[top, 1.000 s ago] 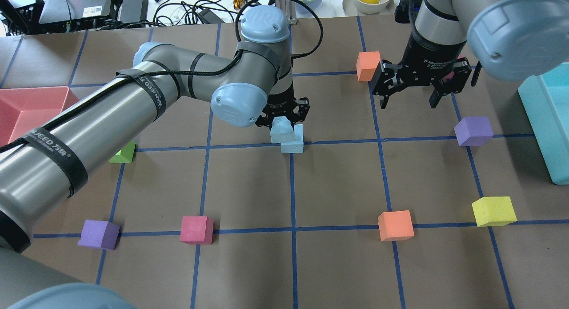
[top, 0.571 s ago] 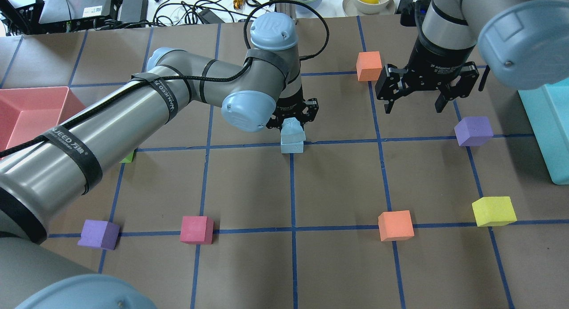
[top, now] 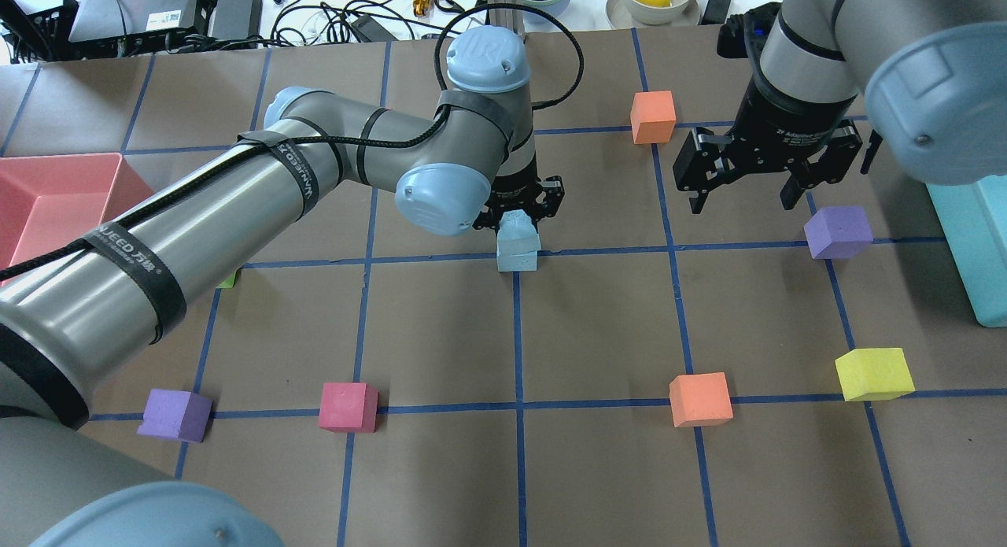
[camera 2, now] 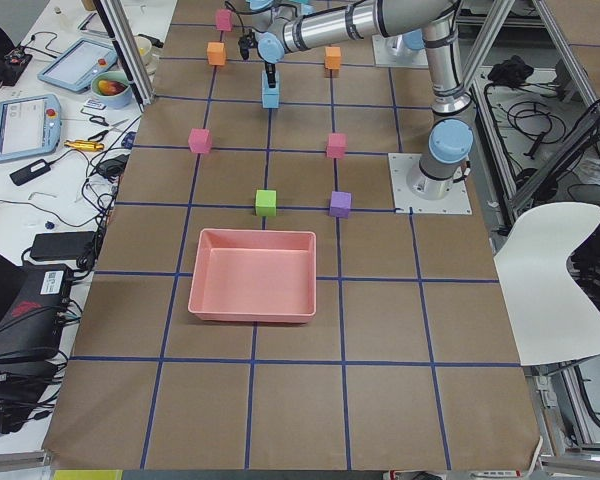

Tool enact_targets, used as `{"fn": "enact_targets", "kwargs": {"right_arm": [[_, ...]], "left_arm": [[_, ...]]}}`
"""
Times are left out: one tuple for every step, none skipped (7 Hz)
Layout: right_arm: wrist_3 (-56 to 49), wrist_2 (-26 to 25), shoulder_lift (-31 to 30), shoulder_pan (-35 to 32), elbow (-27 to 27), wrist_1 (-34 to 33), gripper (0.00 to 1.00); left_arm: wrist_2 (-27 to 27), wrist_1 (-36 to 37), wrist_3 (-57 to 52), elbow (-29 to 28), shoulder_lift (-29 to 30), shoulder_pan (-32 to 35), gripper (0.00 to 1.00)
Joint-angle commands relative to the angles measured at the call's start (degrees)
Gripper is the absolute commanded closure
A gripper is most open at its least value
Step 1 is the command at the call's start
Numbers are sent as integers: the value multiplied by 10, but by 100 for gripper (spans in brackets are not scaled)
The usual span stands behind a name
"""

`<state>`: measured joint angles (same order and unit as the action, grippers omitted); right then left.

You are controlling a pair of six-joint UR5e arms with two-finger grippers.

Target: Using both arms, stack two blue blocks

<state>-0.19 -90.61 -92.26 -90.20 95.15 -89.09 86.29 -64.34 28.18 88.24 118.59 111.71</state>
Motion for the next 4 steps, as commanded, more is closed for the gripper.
{"fn": "enact_targets", "kwargs": {"right_arm": [[-17,0,-3,12,0,1,0],[-17,-1,-12,11,1,1,0],[-13,0,-22,10,1,1,0],[-12,0,-25,10,1,1,0]], "left_arm": [[0,1,-2,-1,2,0,100],[4,1,4,2,10,0,20],[3,18,4,-1,14,0,18],[3,25,3,4,15,0,16]]}}
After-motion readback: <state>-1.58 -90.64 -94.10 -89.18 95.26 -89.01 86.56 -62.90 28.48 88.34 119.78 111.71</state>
